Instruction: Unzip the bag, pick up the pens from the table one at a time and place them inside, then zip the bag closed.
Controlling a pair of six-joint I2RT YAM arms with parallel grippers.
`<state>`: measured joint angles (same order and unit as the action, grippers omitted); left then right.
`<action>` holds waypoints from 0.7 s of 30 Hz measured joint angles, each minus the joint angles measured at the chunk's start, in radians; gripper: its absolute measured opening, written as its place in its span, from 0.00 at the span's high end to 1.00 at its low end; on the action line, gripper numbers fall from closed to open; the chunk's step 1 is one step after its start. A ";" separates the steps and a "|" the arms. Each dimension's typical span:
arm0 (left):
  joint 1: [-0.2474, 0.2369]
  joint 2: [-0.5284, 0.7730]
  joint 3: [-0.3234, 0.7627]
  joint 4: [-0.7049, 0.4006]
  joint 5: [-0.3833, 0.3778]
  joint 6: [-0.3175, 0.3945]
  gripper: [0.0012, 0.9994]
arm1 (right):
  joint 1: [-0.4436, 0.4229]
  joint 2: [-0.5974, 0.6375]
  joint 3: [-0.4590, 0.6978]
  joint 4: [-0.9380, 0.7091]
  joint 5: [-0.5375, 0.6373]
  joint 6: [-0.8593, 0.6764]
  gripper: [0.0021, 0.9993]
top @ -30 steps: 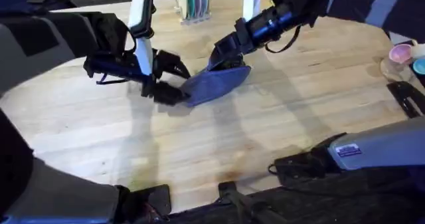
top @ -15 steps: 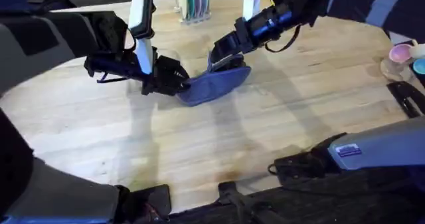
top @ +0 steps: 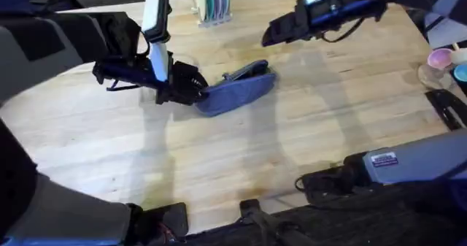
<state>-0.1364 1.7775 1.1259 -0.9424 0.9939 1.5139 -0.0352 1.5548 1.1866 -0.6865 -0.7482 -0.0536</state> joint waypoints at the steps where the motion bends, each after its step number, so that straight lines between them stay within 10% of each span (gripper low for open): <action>1: 0.000 0.000 0.000 0.000 0.000 0.000 0.96 | -0.021 0.000 0.000 -0.002 0.000 0.000 0.97; 14: 0.000 0.000 0.000 0.000 0.000 0.000 0.96 | -0.145 0.000 0.000 -0.002 0.000 -0.003 0.97; 21: 0.000 0.000 0.000 0.000 0.000 0.000 0.96 | -0.083 -0.029 0.001 0.000 0.030 0.009 0.06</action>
<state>-0.1364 1.7775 1.1259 -0.9424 0.9939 1.5139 -0.1181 1.5254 1.1873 -0.6870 -0.7181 -0.0442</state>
